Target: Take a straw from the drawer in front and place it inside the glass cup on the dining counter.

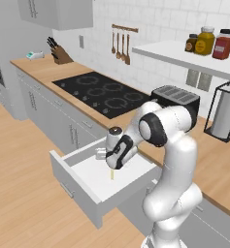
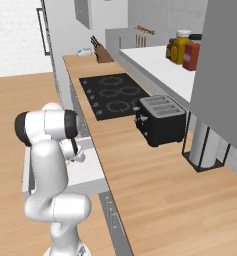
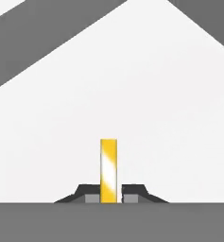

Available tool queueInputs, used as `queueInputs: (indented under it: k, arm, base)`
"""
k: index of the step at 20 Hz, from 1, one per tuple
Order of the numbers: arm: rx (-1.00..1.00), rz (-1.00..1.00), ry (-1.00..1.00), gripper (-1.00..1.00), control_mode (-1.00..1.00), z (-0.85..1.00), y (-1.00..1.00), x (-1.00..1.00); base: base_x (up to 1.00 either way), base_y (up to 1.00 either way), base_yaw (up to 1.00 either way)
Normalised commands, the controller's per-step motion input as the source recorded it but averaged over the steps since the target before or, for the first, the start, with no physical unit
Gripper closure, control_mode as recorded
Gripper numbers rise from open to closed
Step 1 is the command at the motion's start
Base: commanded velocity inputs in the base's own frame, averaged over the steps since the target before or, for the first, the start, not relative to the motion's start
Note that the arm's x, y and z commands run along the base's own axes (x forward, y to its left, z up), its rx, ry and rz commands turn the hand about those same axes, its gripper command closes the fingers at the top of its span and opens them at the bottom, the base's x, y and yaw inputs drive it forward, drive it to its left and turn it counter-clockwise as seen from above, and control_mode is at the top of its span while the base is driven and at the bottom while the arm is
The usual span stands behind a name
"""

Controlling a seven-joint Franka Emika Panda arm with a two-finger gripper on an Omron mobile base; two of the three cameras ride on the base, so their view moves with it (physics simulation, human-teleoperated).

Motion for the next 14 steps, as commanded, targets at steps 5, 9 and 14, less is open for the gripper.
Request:
queueInputs:
  k: [5, 9, 14]
  arm:
    - [0.13, 0.02, -0.02, 1.0, -1.0, 1.0, 0.0, 0.01]
    - [0.07, 0.0, 0.0, 1.0, -1.0, 1.0, 0.0, 0.06]
    - [0.0, 0.0, 0.0, 1.0, -1.0, 1.0, 0.0, 0.04]
  base:
    - [0.0, 0.0, 0.0]
    - [0.0, 0.0, 0.0]
    - [0.0, 0.0, 0.0]
